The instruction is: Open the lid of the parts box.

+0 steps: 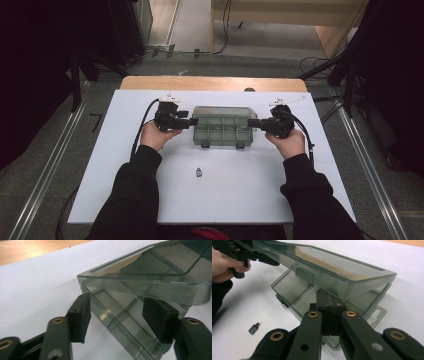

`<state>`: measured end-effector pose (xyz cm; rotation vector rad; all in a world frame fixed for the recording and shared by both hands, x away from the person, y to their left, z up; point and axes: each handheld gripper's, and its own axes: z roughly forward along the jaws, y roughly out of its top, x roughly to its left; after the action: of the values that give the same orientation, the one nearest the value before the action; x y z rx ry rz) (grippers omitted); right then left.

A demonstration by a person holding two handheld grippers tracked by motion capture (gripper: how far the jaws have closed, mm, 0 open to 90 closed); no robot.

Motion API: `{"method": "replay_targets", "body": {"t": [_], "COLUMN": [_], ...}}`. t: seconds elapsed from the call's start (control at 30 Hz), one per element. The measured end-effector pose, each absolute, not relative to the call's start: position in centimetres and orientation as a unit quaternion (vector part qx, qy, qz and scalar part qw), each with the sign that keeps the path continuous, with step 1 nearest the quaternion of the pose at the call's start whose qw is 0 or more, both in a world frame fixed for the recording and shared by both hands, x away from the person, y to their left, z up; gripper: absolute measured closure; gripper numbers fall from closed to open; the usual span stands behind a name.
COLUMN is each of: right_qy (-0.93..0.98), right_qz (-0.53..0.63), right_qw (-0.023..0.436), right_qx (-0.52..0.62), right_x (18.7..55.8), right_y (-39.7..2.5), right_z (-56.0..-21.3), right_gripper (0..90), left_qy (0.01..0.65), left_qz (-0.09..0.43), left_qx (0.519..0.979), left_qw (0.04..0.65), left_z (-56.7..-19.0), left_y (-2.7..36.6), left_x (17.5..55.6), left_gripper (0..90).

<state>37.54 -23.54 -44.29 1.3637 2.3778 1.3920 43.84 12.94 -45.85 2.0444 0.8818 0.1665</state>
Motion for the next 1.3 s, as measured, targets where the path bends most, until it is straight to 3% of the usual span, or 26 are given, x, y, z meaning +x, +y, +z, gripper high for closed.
{"method": "replay_targets", "body": {"t": [0.07,0.3,1.0,1.3], "right_qy": [0.773,0.774,0.772,0.765], "right_qz": [0.452,0.451,0.444,0.443], "right_qw": [0.033,0.032,0.038,0.056], "right_qx": [0.444,0.443,0.454,0.464], "right_x": [37.5,37.4,36.9,37.7], "right_y": [-23.5,-23.5,-24.4,-25.2], "right_z": [-44.3,-44.4,-45.1,-46.1], "right_gripper": [88.0,86.8,76.1,57.9], "left_qy": [0.355,0.355,0.351,0.355], "left_qz": [0.070,0.062,0.067,0.066], "left_qx": [0.819,0.817,0.815,0.812], "left_qw": [0.446,0.451,0.456,0.458], "left_z": [-46.0,-46.0,-46.0,-45.9], "left_y": [12.9,12.7,12.7,12.7], "left_x": [43.9,43.9,43.8,43.8], "left_gripper": [49.2,59.5,63.9,63.8]}}
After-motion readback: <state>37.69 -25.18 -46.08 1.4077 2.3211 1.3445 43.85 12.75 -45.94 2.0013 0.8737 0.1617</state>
